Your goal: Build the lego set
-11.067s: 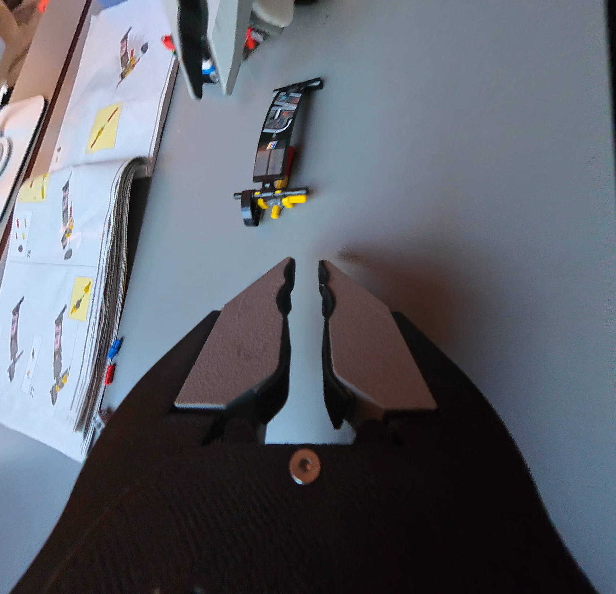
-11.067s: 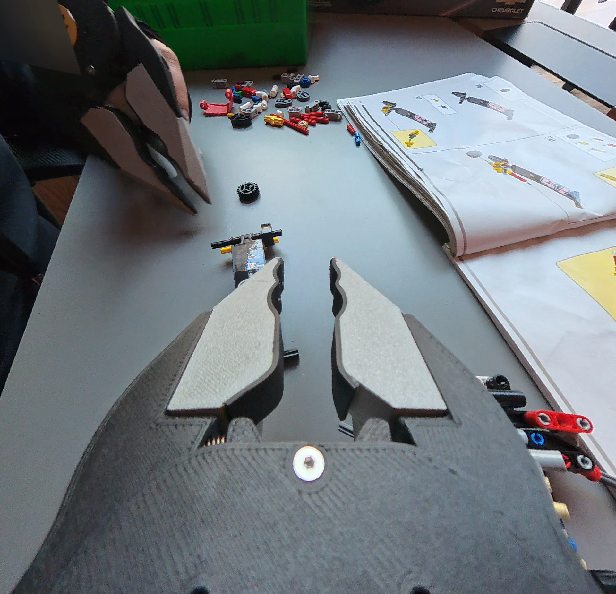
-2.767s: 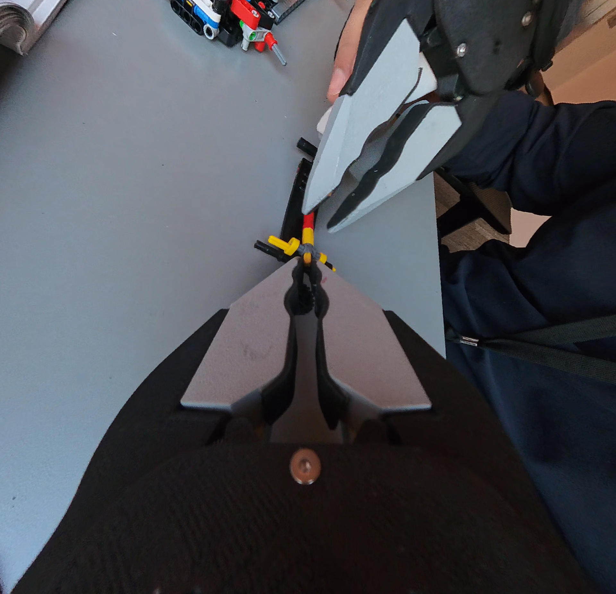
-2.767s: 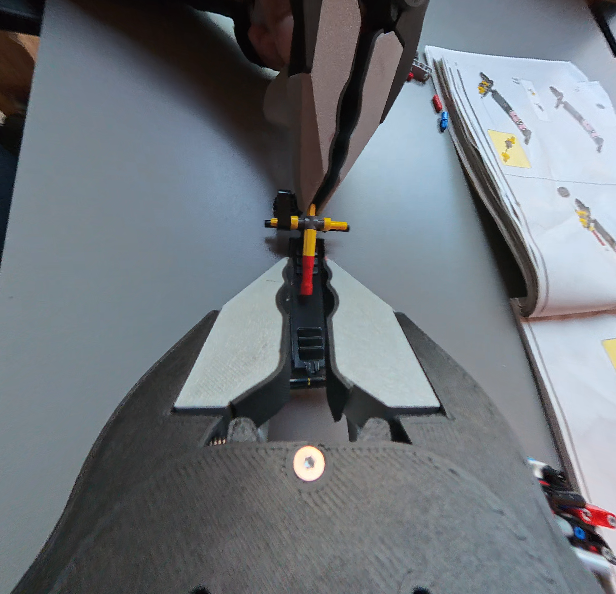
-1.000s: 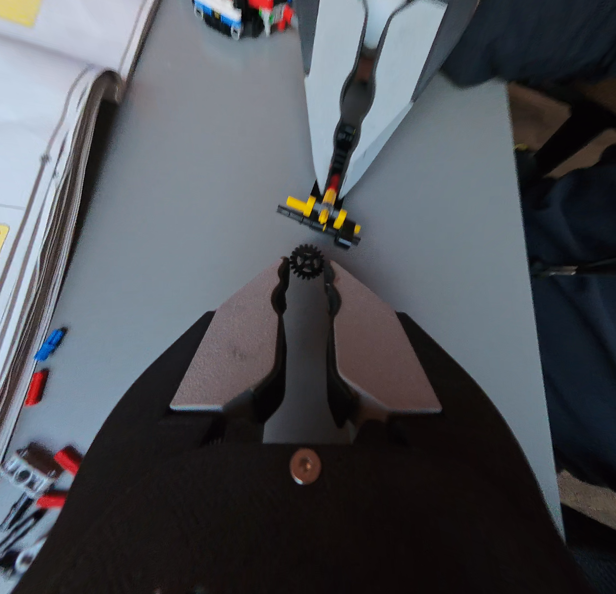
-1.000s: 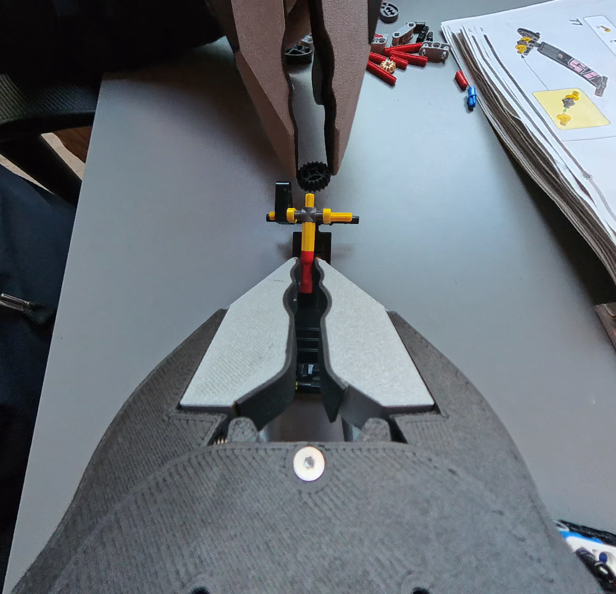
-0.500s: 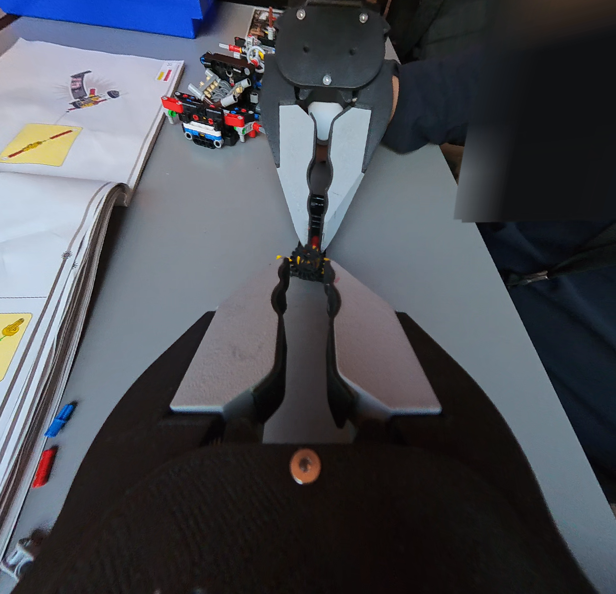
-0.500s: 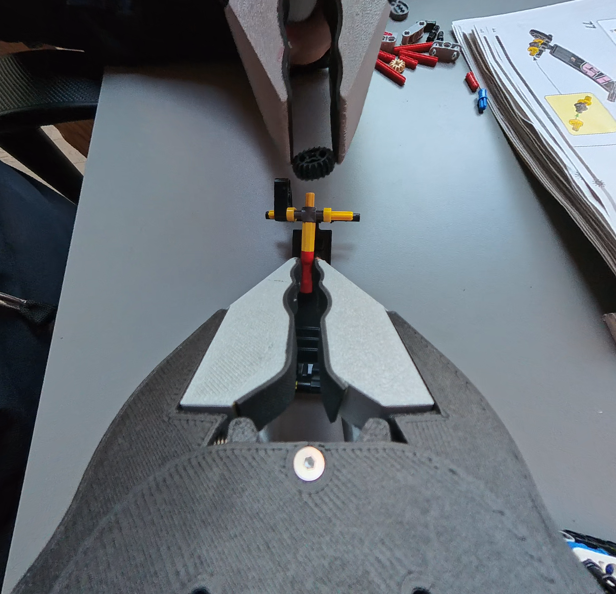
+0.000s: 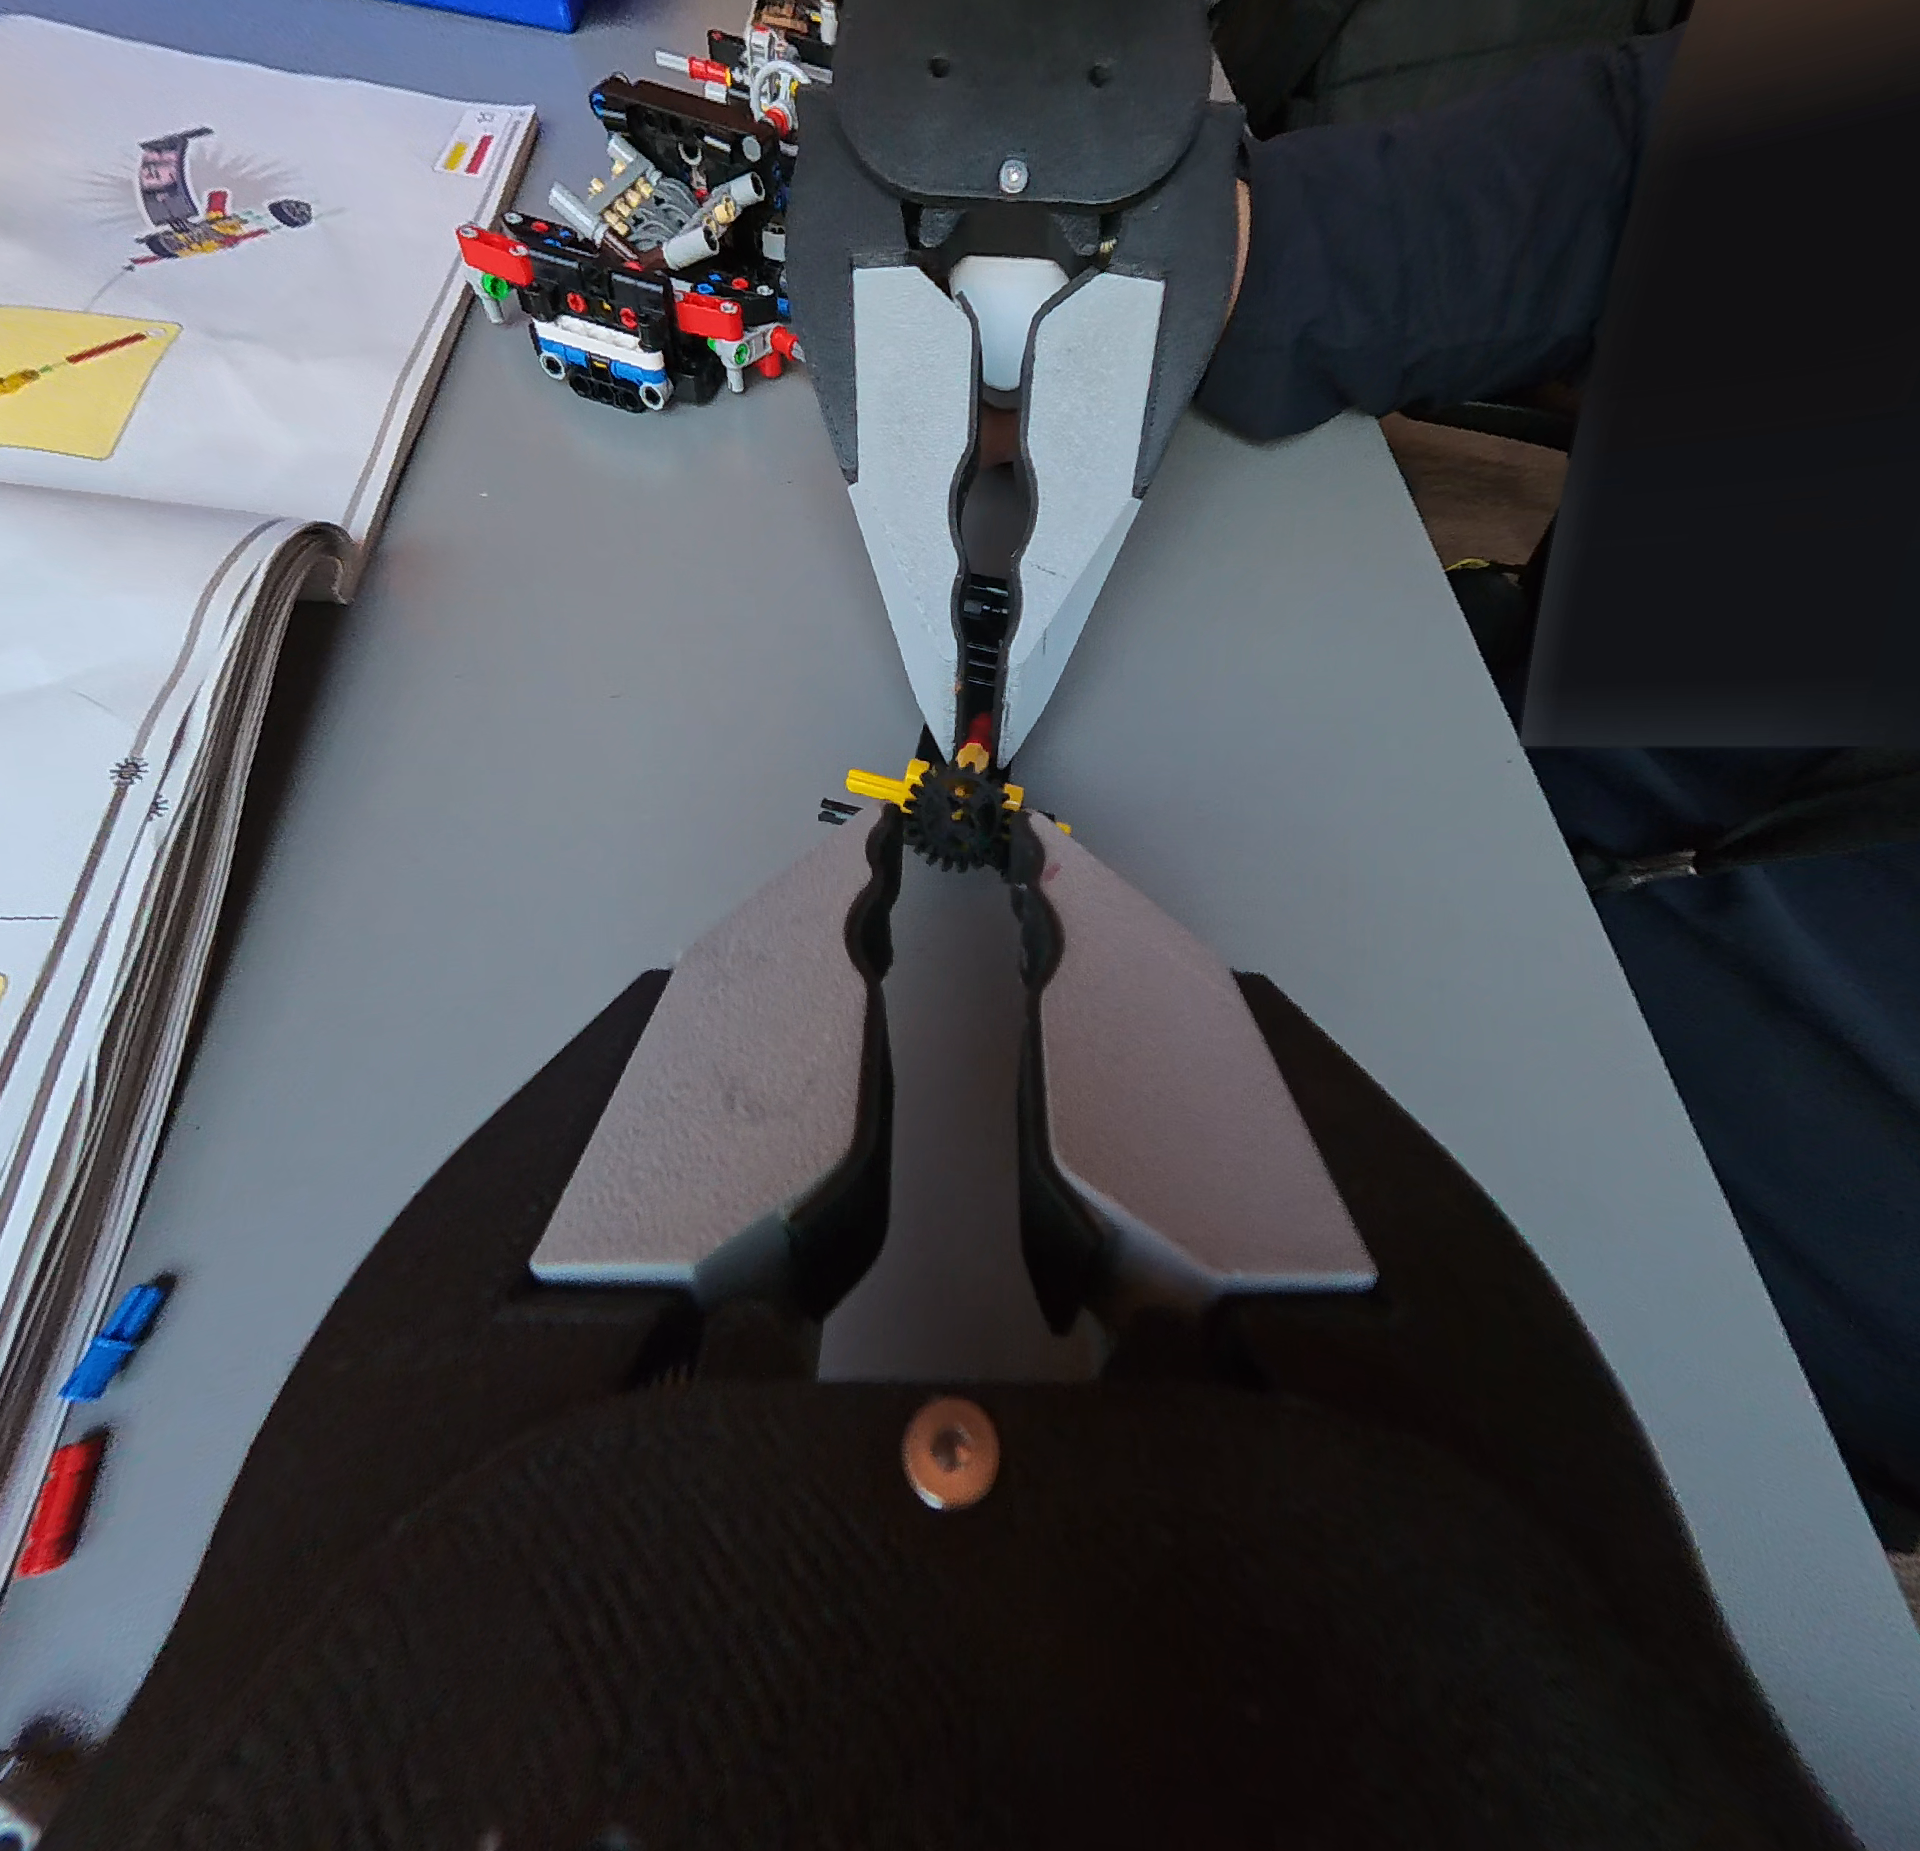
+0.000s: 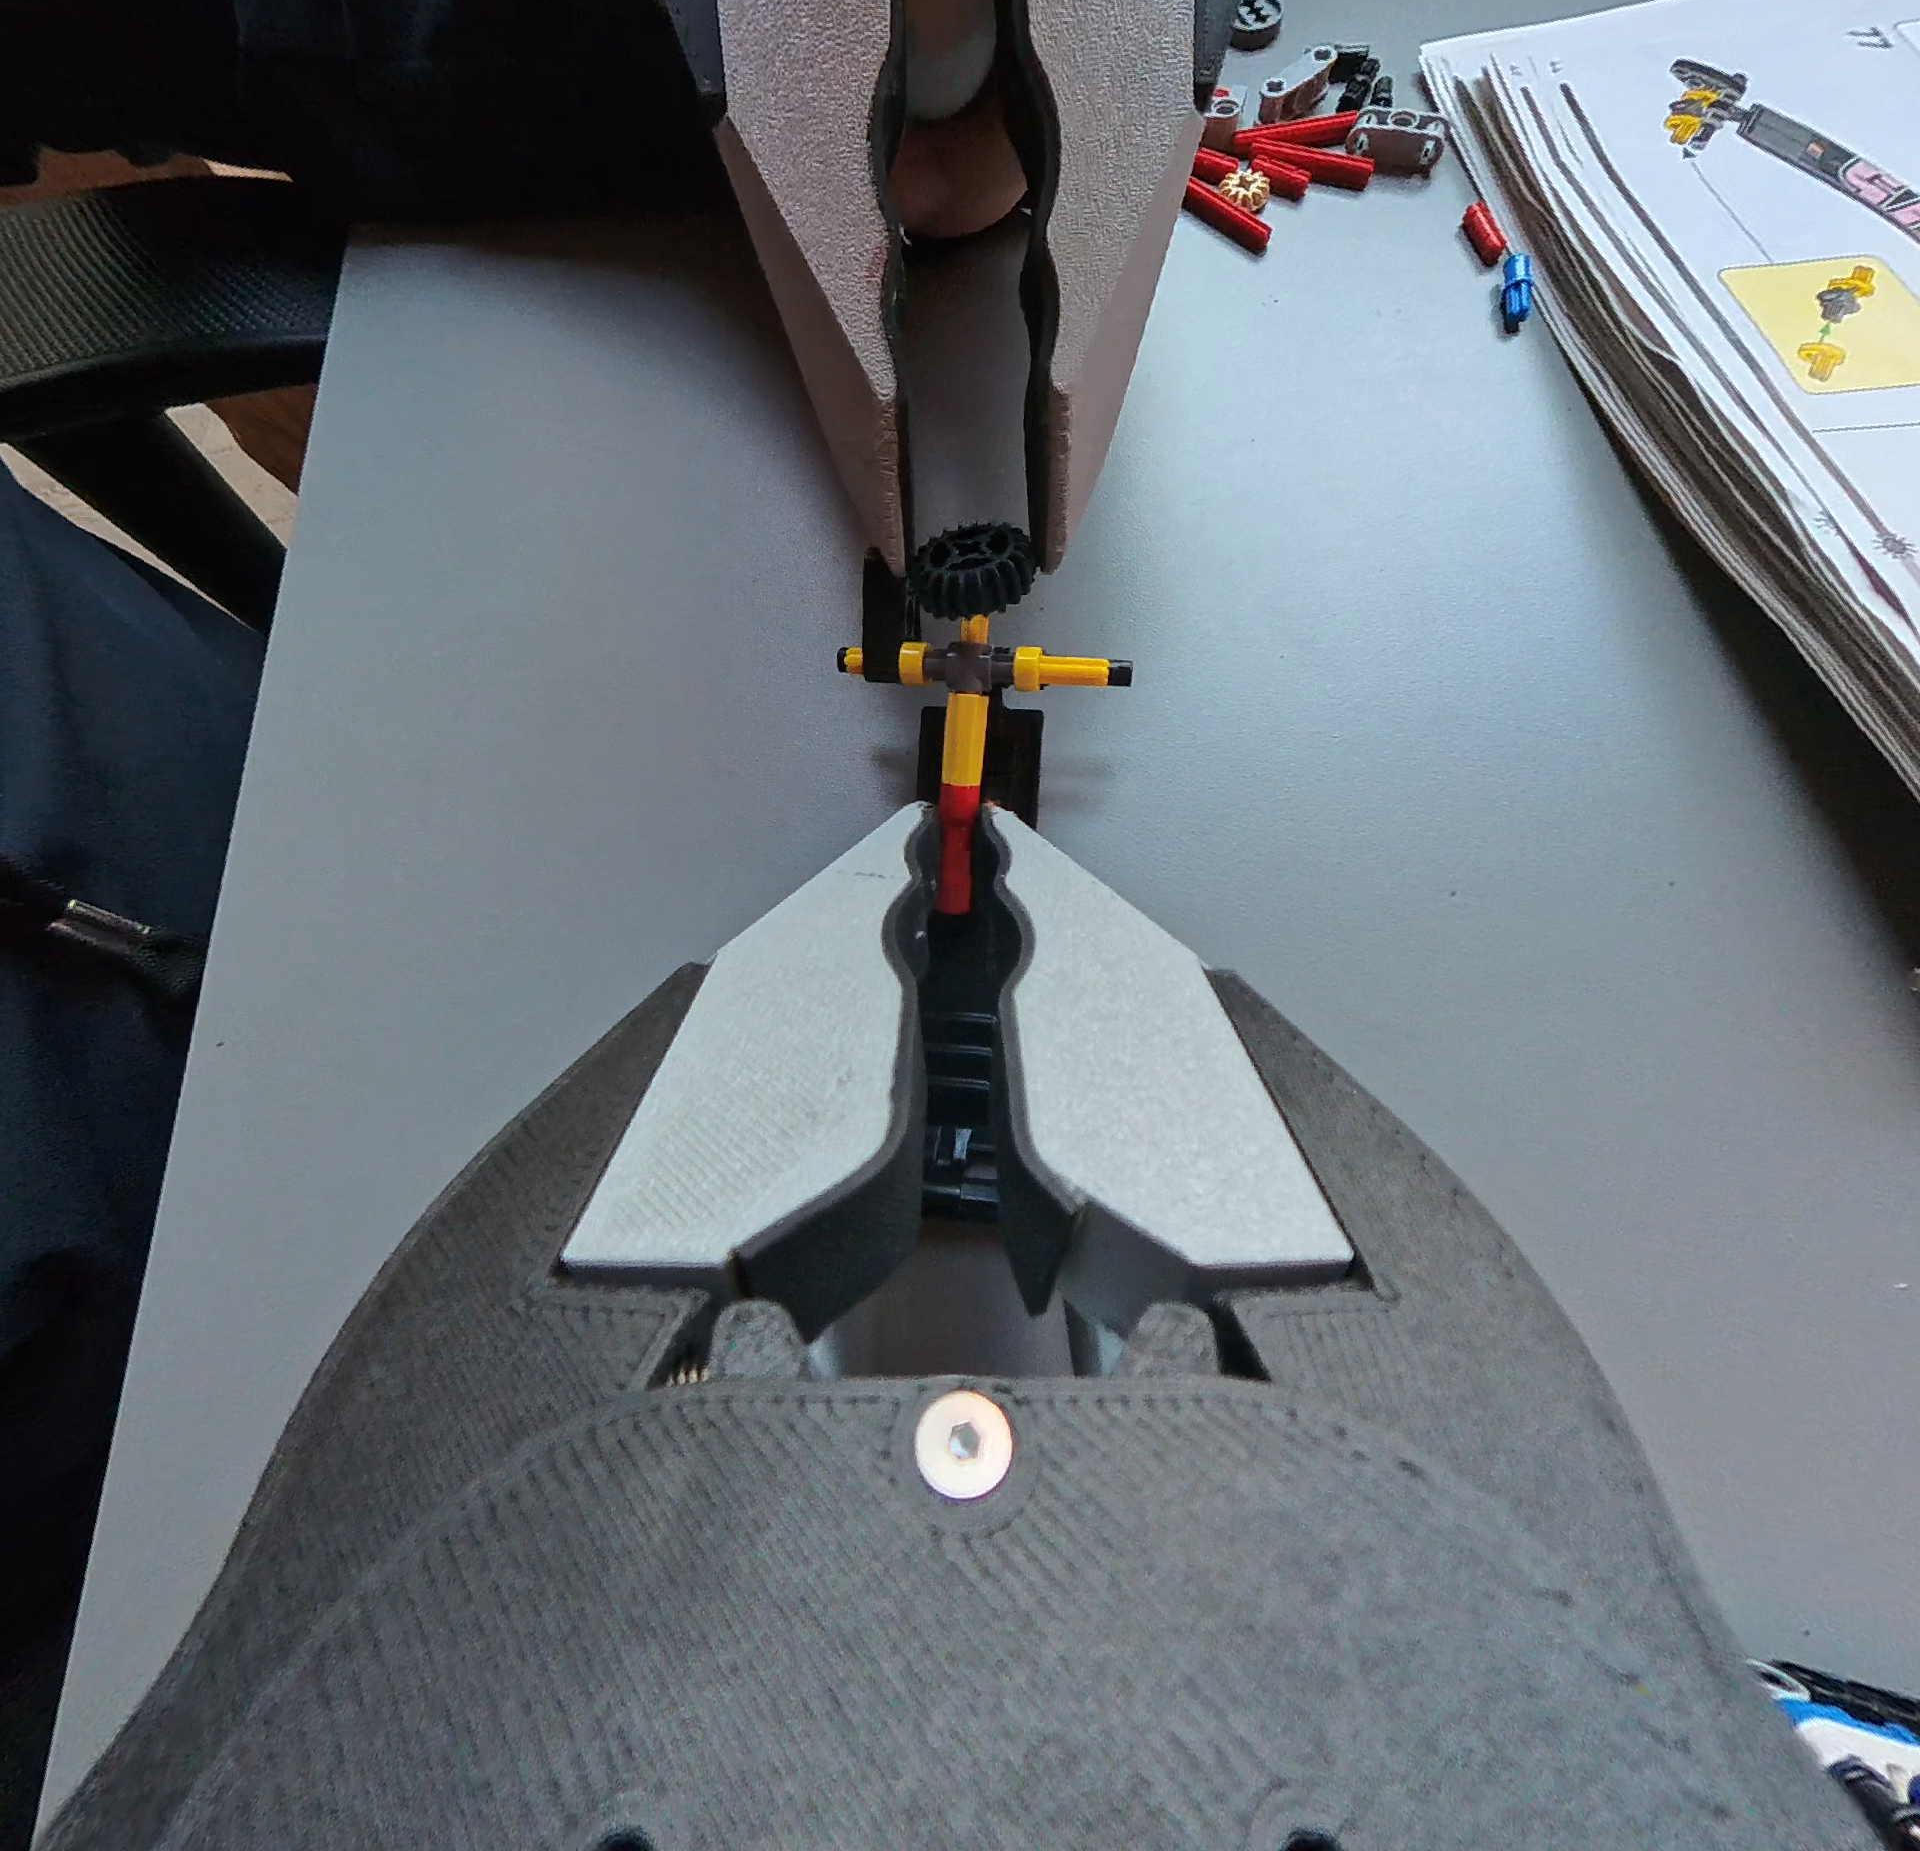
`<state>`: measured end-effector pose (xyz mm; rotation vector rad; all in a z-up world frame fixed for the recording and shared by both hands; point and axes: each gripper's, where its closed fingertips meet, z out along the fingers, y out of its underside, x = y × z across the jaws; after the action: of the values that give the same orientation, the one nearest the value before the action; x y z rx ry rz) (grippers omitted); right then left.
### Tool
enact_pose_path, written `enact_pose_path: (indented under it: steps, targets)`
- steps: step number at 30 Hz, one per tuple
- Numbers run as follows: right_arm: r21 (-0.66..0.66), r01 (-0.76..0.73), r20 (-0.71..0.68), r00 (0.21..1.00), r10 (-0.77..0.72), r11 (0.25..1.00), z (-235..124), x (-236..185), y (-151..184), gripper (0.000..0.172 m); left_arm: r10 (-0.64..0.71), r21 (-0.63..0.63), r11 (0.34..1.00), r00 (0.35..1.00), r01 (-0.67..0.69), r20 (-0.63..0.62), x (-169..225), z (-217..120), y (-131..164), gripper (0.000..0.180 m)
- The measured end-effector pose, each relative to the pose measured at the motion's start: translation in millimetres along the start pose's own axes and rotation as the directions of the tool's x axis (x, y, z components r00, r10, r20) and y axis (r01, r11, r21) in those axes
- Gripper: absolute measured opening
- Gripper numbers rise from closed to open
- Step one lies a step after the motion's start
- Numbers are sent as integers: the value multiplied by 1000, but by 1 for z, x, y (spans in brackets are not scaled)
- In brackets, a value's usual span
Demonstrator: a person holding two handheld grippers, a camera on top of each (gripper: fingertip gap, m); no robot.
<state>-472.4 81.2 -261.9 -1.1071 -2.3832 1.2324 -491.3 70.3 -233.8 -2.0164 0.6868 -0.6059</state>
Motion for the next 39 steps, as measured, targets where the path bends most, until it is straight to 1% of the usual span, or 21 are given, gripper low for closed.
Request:
enact_pose_path:
  steps: [5,10,12,13,15,17,18,19,21,26,29,30,32,36,39]
  targets:
    - [-2,-3,9,1000,3,1000,0,-1,0,4,-50,-25,998,998,49,-36,2,3,3,18]
    - [12,1,6,1000,-1,1000,0,-1,-2,4,-62,-74,996,997,58,-48,5,7,9,17]
    - [14,6,-1,1000,-6,1000,-1,-1,-2,4,-49,-75,996,997,45,-53,6,7,9,10]
    - [13,11,-3,1000,-11,1000,0,-1,-2,4,-40,-73,997,999,37,-36,4,6,9,1]
    - [-2,18,-9,1000,-18,1000,1,-1,0,4,-3,-92,996,1000,4,6,-1,4,14,0]
    - [-4,30,-22,999,-30,1000,1,-1,0,4,27,-139,990,998,-19,55,-9,-2,23,0]
    - [-5,34,-27,999,-34,999,1,-1,0,4,29,-161,987,997,-18,70,-11,-5,28,11]
    - [-5,36,-29,999,-36,999,1,-1,0,4,28,-194,981,995,-9,97,-15,-11,33,27]
    - [-1,32,-23,999,-32,999,1,-1,0,4,18,-214,977,989,13,144,-22,-25,36,33]
    - [3,20,-10,1000,-20,1000,0,-2,0,4,-10,-114,993,972,38,236,-26,-65,17,34]
    - [2,18,-9,1000,-18,1000,-1,-2,0,4,-77,-106,988,949,114,305,-39,-83,17,35]
    - [2,16,-6,1000,-16,1000,-1,-2,0,4,-99,-118,983,942,143,321,-43,-84,19,35]
    - [3,11,-2,1000,-11,1000,-1,-2,0,4,-100,-173,972,946,159,308,-44,-76,25,35]
    - [3,14,-5,1000,-14,1000,-1,-2,0,4,49,-386,919,944,85,325,-54,-62,47,35]
    - [3,18,-7,1000,-18,1000,-1,-2,0,4,88,-467,882,949,67,303,-58,-58,51,34]
